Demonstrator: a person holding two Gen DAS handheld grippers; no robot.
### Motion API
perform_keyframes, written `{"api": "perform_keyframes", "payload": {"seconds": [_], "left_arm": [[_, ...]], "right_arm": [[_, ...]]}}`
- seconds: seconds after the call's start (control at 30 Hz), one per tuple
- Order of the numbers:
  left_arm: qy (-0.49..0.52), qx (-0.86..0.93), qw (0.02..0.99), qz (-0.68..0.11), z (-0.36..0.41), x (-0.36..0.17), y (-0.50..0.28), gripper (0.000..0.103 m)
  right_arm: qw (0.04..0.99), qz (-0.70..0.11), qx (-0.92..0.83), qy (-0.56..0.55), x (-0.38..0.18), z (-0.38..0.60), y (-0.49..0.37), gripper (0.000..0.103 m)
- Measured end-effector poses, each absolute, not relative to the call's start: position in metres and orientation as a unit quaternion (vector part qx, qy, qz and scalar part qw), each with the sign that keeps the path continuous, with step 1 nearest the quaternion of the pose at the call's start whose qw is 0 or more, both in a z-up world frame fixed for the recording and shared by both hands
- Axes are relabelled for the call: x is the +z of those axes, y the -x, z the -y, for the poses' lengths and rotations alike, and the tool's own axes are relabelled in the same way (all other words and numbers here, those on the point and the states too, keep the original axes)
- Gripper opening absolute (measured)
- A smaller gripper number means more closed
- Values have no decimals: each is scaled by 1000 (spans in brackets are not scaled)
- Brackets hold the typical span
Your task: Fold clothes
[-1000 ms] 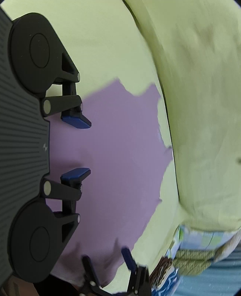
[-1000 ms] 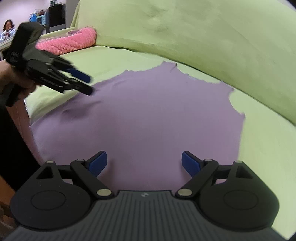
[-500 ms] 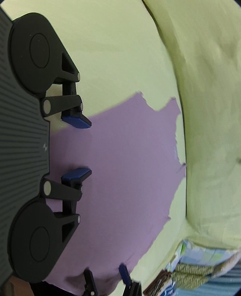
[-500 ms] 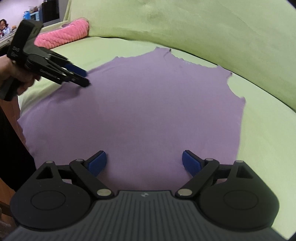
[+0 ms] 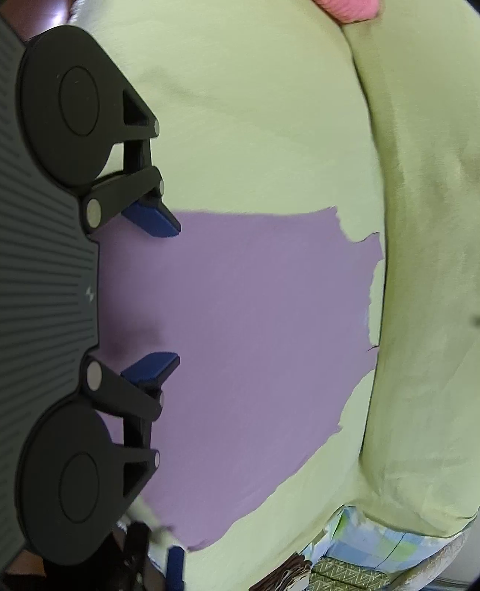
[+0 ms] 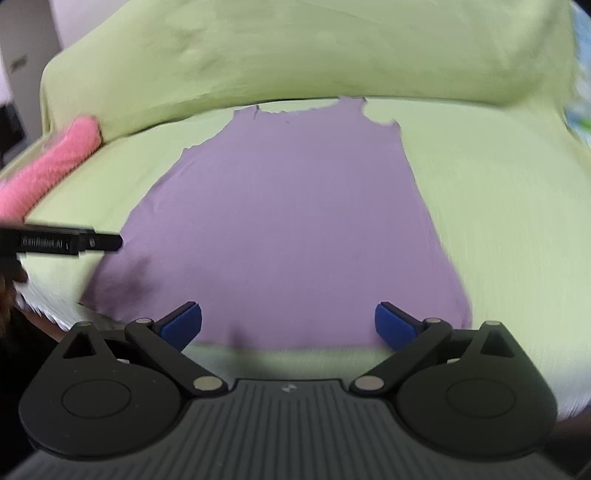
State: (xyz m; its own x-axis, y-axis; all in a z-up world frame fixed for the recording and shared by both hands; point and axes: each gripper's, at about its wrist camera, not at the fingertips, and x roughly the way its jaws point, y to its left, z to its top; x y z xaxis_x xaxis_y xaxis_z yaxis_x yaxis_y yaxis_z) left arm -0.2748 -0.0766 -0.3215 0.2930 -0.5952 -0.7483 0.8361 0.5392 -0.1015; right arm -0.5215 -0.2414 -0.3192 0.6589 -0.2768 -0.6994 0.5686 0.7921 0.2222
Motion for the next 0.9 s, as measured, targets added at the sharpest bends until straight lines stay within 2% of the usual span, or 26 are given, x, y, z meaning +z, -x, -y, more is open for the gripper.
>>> {"api": "perform_keyframes", "payload": {"seconds": [0.23,0.37,0.43,0.9], "left_arm": [[-123,-448,790,-400,64,-323,297,83],[-125,-443,801,-382,59,-315,306,98],[-122,-440,807,-374,57,-310,310,102],[-132,-428,836,-317,27,-292,355,102]], "right_arm": [[880,-331,-251,-229,-320,226,536,101],[874,-321,-260,-256,-321,229,548,101],[872,-315,-267,-263,-320,227,555,101],[885,-215,-368,-188,-280,197,580,102]]}}
